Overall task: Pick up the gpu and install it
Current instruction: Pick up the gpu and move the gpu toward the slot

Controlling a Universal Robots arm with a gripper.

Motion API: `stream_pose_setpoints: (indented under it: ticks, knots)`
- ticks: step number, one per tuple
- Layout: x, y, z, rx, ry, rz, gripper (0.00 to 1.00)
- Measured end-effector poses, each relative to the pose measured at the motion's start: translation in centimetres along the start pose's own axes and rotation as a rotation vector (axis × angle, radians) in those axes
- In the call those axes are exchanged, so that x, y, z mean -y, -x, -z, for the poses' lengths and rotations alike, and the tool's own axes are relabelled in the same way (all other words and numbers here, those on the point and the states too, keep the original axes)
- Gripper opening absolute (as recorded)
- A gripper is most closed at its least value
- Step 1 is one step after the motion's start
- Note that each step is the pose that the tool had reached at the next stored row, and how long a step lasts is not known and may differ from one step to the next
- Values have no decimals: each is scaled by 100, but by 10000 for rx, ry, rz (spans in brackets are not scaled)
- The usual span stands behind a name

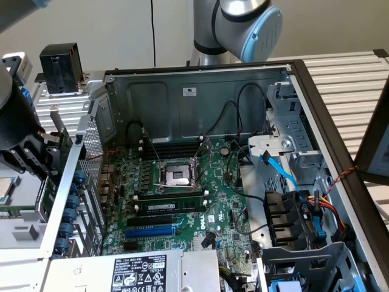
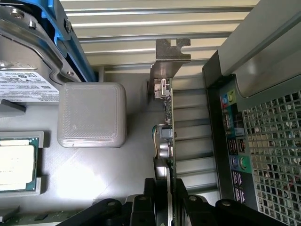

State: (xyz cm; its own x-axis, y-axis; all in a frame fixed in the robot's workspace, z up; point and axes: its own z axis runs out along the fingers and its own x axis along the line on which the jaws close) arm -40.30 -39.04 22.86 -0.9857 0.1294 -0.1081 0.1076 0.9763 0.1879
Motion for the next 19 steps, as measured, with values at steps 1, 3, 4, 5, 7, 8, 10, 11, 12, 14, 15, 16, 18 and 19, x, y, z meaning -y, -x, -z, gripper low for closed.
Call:
stream_pose_setpoints:
  ticks: [1,3,4,5,7,8,10,11,12,14,15,16,18,19]
  knots:
    - [0,0,0,0,0,0,29]
    - [0,1,0,0,0,-2,29]
    - [0,1,0,1,0,-3,29]
    - [-1,1,0,1,0,-4,29]
    - [-2,2,5,1,-1,-4,29]
    - [-6,5,26,1,0,-3,29]
    - [-17,12,87,0,0,-3,29]
    - [-20,13,100,1,0,-3,29]
    - [-20,14,104,2,1,-3,29]
    - [-21,14,104,4,3,-2,29]
    - [-21,14,106,3,4,-3,29]
    - [-23,14,117,-3,6,-5,29]
    - [-33,19,168,-6,45,-10,29]
    - [-35,20,185,-13,82,-15,29]
